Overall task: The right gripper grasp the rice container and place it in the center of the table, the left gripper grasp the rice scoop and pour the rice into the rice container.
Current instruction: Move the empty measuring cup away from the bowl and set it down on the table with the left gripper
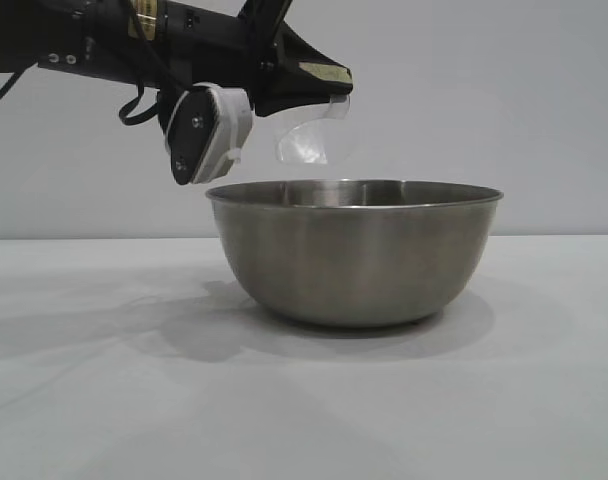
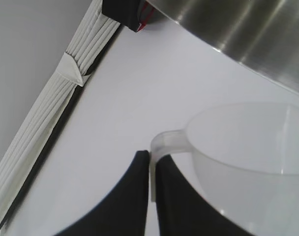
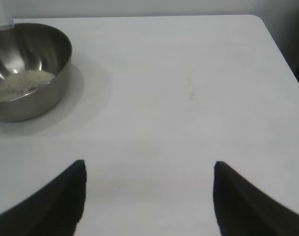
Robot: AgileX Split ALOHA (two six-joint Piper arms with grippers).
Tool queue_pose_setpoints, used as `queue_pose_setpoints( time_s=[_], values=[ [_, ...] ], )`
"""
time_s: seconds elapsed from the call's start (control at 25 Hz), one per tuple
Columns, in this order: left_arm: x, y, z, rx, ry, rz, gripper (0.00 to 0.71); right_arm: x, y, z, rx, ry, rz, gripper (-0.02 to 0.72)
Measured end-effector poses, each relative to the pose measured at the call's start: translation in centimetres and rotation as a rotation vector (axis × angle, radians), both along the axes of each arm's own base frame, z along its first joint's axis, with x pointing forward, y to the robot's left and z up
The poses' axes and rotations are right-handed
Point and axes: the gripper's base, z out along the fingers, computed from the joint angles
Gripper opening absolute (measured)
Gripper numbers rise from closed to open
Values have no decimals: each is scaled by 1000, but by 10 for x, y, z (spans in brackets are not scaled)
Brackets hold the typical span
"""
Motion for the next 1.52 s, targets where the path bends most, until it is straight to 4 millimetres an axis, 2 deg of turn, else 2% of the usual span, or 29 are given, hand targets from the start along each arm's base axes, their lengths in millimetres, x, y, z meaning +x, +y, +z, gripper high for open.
queue_pose_setpoints(
  time_s=[0.28,0.44,0.72,1.16,1.36,1.52],
  values=[
    [-1,0,11,-150,216,16,0,0,0,0,0,0,0,465],
    [1,2,27,-366,394,33,0,0,0,0,0,0,0,465],
    [19,16,39,-774,709,190,0,0,0,0,0,0,0,465],
    [43,57,46,-1511,983,390,0,0,0,0,0,0,0,465],
    [53,91,44,-1878,1044,413,0,0,0,0,0,0,0,465],
    [60,123,41,-2063,1068,413,0,0,0,0,0,0,0,465]
  ],
)
